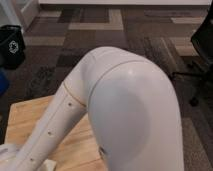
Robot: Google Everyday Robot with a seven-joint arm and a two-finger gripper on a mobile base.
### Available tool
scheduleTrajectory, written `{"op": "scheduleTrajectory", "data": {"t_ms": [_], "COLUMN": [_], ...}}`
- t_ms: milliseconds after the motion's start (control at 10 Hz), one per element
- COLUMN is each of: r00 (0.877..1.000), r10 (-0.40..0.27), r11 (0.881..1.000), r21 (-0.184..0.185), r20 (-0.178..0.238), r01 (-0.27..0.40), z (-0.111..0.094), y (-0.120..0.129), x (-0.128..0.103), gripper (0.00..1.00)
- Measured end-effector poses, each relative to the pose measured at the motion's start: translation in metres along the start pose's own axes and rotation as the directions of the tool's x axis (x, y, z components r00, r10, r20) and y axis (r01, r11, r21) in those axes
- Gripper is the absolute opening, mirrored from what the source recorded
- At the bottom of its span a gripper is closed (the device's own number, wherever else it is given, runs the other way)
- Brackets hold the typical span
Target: Wipe the white sponge on the table
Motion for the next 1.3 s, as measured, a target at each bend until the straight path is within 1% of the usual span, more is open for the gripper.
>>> {"op": "scheduleTrajectory", "data": {"t_ms": [100, 200, 400, 500, 600, 700, 900, 1100, 1300], "r00": [0.999, 0.999, 1.000, 1.000, 0.999, 0.998, 0.995, 0.990, 0.988], "r10": [-0.043, -0.051, -0.029, -0.008, -0.002, 0.003, -0.004, -0.023, -0.039], "r11": [0.999, 0.997, 0.998, 1.000, 1.000, 1.000, 0.998, 0.998, 0.998], "r21": [0.033, 0.053, 0.056, 0.027, 0.008, -0.020, -0.062, -0.066, -0.060], "r20": [0.021, 0.019, 0.001, -0.029, -0.040, -0.062, -0.102, -0.138, -0.146], "r01": [0.042, 0.050, 0.029, 0.009, 0.002, -0.004, -0.002, 0.014, 0.030], "z": [-0.015, -0.020, -0.018, -0.007, -0.001, 0.009, 0.020, 0.013, 0.005], "y": [-0.009, -0.021, -0.030, -0.025, -0.019, -0.011, 0.001, 0.006, 0.012], "x": [-0.018, -0.021, -0.012, 0.002, 0.007, 0.014, 0.023, 0.020, 0.009], "gripper": [0.00, 0.00, 0.00, 0.00, 0.00, 0.00, 0.00, 0.00, 0.00]}}
